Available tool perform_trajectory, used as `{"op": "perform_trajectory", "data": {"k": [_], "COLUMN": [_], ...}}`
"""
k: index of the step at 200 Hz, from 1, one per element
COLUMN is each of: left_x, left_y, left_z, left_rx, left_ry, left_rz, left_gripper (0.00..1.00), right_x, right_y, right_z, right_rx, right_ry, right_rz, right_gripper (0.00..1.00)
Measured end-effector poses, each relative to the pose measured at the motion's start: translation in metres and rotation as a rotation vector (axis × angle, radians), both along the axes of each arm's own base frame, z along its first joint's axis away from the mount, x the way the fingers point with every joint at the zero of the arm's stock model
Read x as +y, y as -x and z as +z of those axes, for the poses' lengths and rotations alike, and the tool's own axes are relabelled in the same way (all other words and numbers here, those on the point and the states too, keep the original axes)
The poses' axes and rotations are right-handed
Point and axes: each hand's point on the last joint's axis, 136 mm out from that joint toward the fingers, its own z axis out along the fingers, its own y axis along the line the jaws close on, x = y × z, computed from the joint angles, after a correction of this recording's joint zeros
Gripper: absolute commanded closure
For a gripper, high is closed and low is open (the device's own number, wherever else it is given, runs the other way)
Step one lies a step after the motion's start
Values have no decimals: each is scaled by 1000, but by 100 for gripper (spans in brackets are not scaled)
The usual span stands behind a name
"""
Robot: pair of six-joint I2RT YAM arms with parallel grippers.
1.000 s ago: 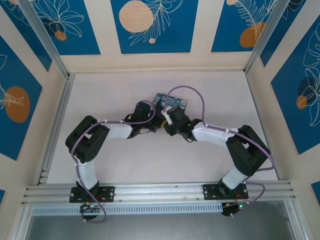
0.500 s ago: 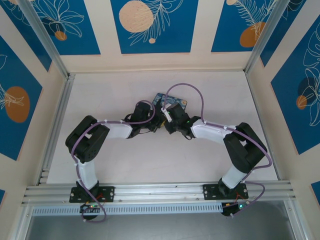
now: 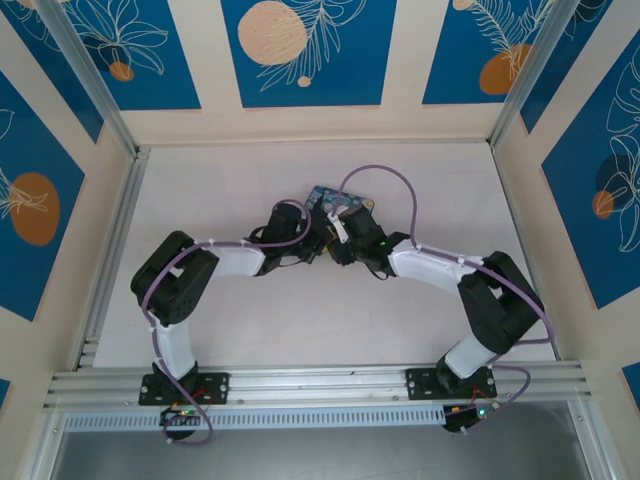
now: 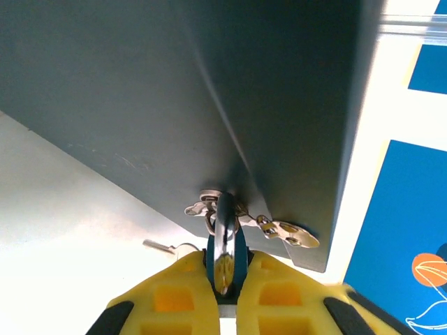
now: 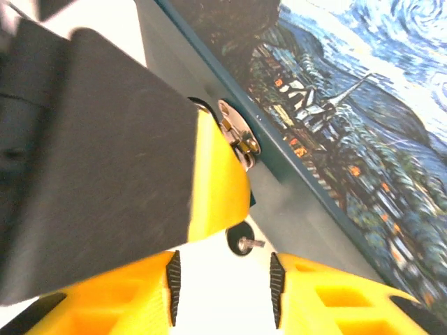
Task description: Unlock a padlock with a key
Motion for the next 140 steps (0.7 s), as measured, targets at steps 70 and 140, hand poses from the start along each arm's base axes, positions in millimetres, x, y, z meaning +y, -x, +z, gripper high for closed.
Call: {"op": "perform_trajectory", "data": {"k": [70,140], "left_x": [2,24], "left_y": [3,13], "left_z": [-3,35], "left_rx": [-27,-127], "left_ry": [-33,-122], "left_rz": [-26,-28], "left_gripper": [27,11], "right_x": [-25,-17], "right_y": [25,29], "right_z": [22,29], "right_rx": [118,283], "right_ry": [-283,-496], "right_rz": [-193,-341], "right_gripper": [45,44]}}
